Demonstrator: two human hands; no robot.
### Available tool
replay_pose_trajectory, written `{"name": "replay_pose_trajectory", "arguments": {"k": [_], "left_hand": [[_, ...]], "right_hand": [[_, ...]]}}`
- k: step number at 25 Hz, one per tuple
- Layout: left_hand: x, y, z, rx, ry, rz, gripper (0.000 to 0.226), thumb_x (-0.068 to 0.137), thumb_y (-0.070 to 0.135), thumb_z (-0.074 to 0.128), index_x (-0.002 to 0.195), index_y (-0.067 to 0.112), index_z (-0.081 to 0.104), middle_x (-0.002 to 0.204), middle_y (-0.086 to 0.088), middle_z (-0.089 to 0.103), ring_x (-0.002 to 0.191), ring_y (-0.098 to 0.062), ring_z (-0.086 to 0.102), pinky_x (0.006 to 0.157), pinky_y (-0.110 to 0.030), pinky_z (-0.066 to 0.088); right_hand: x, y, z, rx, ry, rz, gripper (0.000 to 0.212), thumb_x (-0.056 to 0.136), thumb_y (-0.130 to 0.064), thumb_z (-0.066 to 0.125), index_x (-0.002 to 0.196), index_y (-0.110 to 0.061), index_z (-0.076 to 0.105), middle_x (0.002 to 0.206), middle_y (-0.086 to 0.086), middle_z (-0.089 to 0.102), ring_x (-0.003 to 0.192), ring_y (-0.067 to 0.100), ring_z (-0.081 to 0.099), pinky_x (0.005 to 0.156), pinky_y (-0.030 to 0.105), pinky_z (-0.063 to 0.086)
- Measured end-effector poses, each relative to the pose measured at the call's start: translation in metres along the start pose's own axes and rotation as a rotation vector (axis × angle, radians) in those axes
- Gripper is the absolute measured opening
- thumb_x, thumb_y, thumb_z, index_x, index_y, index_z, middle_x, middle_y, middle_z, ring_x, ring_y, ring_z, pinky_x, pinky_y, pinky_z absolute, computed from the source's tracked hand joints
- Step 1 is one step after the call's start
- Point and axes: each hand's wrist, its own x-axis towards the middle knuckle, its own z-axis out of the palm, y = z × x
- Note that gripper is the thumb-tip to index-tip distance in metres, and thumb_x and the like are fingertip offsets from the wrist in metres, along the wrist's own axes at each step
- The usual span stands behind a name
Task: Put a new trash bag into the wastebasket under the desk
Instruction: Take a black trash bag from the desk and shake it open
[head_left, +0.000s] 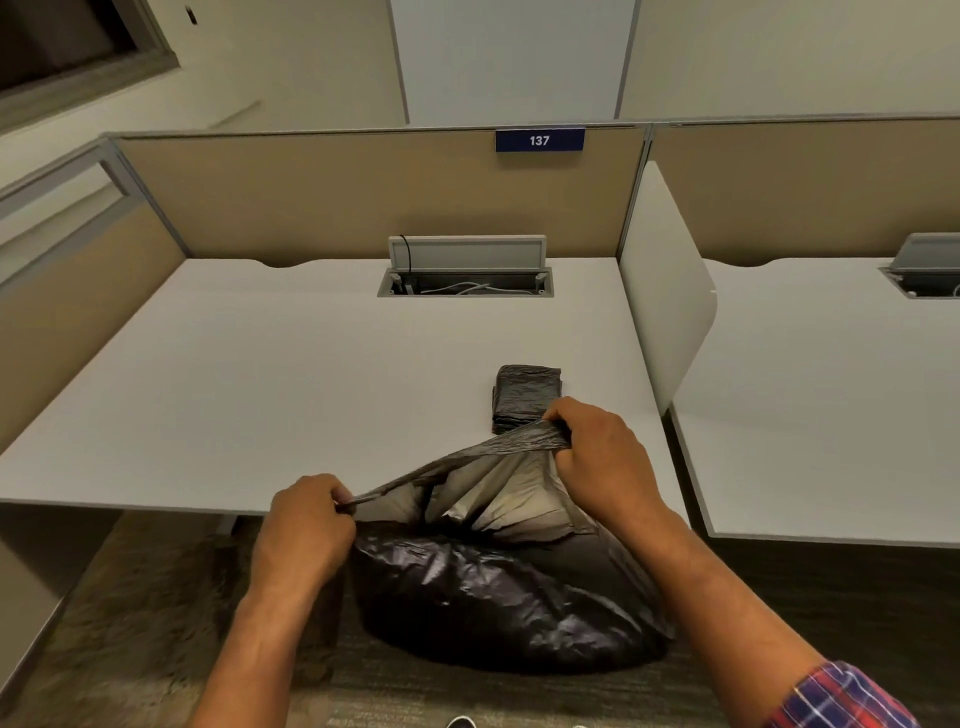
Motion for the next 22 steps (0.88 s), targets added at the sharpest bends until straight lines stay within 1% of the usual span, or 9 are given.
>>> {"name": "replay_pose_trajectory", "arguments": {"k": [4, 6, 9, 12, 14, 16, 17, 19, 22], "left_hand": [[0.002, -0.005, 0.006, -0.296, 0.133, -0.085, 0.03, 0.094, -0.007, 0.058, 0.097, 0.019, 0.072, 0.102, -0.007, 0.072, 0.091, -0.025, 0.064, 0.078, -0.036, 0.047], [0.0, 0.003, 0.012, -0.426, 0.148, -0.067, 0.034, 0.097, -0.007, 0.053, 0.104, 0.02, 0.073, 0.103, -0.005, 0.074, 0.092, -0.024, 0.068, 0.079, -0.037, 0.049], [-0.008, 0.031, 0.023, -0.447, 0.064, 0.152, 0.032, 0.104, 0.001, 0.051, 0.103, 0.027, 0.072, 0.096, 0.009, 0.074, 0.088, -0.009, 0.068, 0.071, -0.029, 0.05], [-0.013, 0.056, 0.03, -0.411, -0.048, 0.367, 0.023, 0.104, 0.011, 0.061, 0.097, 0.025, 0.077, 0.087, 0.011, 0.076, 0.082, -0.002, 0.069, 0.068, -0.019, 0.048], [-0.013, 0.066, 0.03, -0.422, -0.106, 0.414, 0.021, 0.097, 0.009, 0.07, 0.091, 0.026, 0.079, 0.082, 0.01, 0.078, 0.082, -0.004, 0.071, 0.065, -0.016, 0.049], [-0.012, 0.067, 0.028, -0.405, -0.168, 0.417, 0.025, 0.086, 0.009, 0.081, 0.085, 0.034, 0.078, 0.081, 0.012, 0.078, 0.083, 0.0, 0.072, 0.065, -0.013, 0.052], [-0.01, 0.065, 0.027, -0.352, -0.195, 0.414, 0.028, 0.083, 0.01, 0.083, 0.084, 0.037, 0.076, 0.083, 0.014, 0.077, 0.082, 0.0, 0.072, 0.064, -0.012, 0.052], [-0.007, 0.055, 0.028, -0.174, -0.215, 0.396, 0.032, 0.082, 0.01, 0.082, 0.086, 0.04, 0.073, 0.089, 0.014, 0.074, 0.08, -0.005, 0.07, 0.065, -0.014, 0.05], [-0.006, 0.03, 0.035, 0.135, -0.129, 0.377, 0.031, 0.083, 0.014, 0.075, 0.102, 0.039, 0.072, 0.102, 0.013, 0.067, 0.091, -0.009, 0.065, 0.08, -0.03, 0.056]], "right_hand": [[-0.002, 0.02, -0.009, 0.011, 0.032, 0.16, 0.025, 0.09, -0.012, 0.059, 0.109, -0.027, 0.065, 0.103, -0.001, 0.076, 0.08, 0.018, 0.059, 0.064, 0.034, 0.047], [-0.005, 0.024, -0.011, 0.002, 0.046, 0.182, 0.028, 0.089, -0.02, 0.061, 0.115, -0.027, 0.064, 0.113, 0.0, 0.074, 0.09, 0.021, 0.064, 0.074, 0.038, 0.054], [-0.017, 0.012, -0.007, -0.004, 0.011, -0.046, 0.074, 0.083, -0.041, 0.066, 0.152, -0.027, 0.045, 0.15, 0.0, 0.057, 0.132, 0.02, 0.055, 0.109, 0.044, 0.042], [-0.023, -0.008, 0.009, -0.133, -0.139, -0.299, 0.107, 0.079, -0.069, 0.064, 0.166, -0.023, 0.022, 0.164, 0.001, 0.043, 0.149, 0.019, 0.04, 0.121, 0.047, 0.027], [-0.024, -0.018, 0.024, -0.223, -0.256, -0.279, 0.092, 0.086, -0.062, 0.065, 0.163, -0.026, 0.031, 0.154, 0.001, 0.056, 0.142, 0.021, 0.05, 0.12, 0.05, 0.03], [-0.02, -0.021, 0.031, -0.283, -0.285, -0.238, 0.048, 0.094, -0.034, 0.062, 0.142, -0.032, 0.058, 0.126, -0.003, 0.073, 0.121, 0.024, 0.064, 0.11, 0.047, 0.038], [-0.02, -0.02, 0.031, -0.288, -0.283, -0.208, 0.036, 0.093, -0.023, 0.059, 0.127, -0.033, 0.067, 0.113, -0.004, 0.075, 0.109, 0.023, 0.067, 0.105, 0.046, 0.042], [-0.024, -0.012, 0.03, -0.215, -0.257, -0.12, 0.031, 0.091, -0.014, 0.055, 0.112, -0.031, 0.07, 0.105, -0.003, 0.073, 0.094, 0.021, 0.066, 0.097, 0.044, 0.05], [-0.034, 0.007, 0.032, -0.099, -0.212, -0.021, 0.028, 0.093, -0.013, 0.054, 0.114, -0.029, 0.063, 0.108, -0.004, 0.068, 0.086, 0.016, 0.058, 0.082, 0.034, 0.049]]}}
